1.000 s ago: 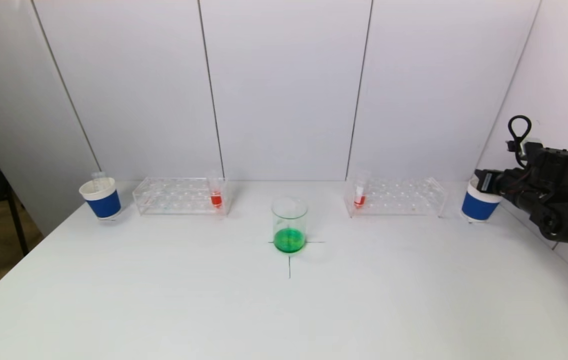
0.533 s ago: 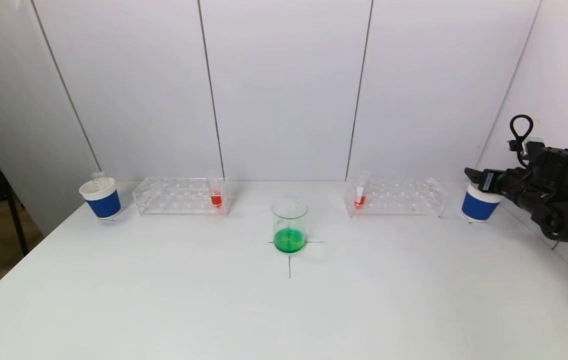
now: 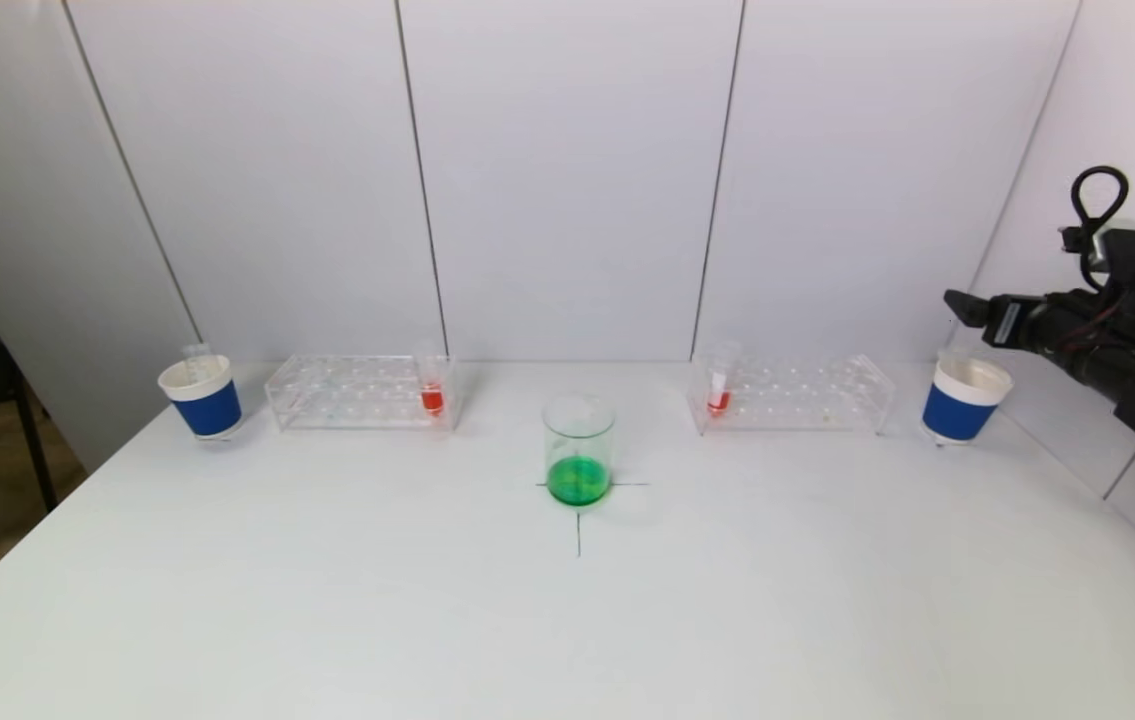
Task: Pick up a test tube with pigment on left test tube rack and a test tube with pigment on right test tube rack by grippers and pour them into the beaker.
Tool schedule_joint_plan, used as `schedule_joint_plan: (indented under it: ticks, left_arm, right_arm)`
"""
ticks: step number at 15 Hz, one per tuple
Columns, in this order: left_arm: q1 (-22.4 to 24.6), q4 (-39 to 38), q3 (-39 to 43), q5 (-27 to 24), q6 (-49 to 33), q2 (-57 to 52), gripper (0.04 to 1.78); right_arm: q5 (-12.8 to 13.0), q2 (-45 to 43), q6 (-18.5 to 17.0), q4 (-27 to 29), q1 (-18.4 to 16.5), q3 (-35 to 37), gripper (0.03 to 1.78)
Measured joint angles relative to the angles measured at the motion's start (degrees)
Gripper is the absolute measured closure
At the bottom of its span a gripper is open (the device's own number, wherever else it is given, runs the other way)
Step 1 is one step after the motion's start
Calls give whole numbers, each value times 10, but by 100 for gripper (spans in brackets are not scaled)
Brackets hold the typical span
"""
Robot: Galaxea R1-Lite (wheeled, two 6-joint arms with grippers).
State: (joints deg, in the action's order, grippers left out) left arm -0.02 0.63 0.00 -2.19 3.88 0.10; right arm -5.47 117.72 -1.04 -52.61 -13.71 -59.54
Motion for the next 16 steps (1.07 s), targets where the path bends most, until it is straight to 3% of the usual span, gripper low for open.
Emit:
schedule_joint_plan:
  ticks: [8, 16]
  left_arm:
    - [0, 0, 0, 0, 0, 0, 6]
    - [0, 0, 0, 0, 0, 0, 6]
  right_arm:
    - [7, -283, 8, 0, 61, 251, 4]
    - [-10, -598, 4, 27, 74, 533, 4]
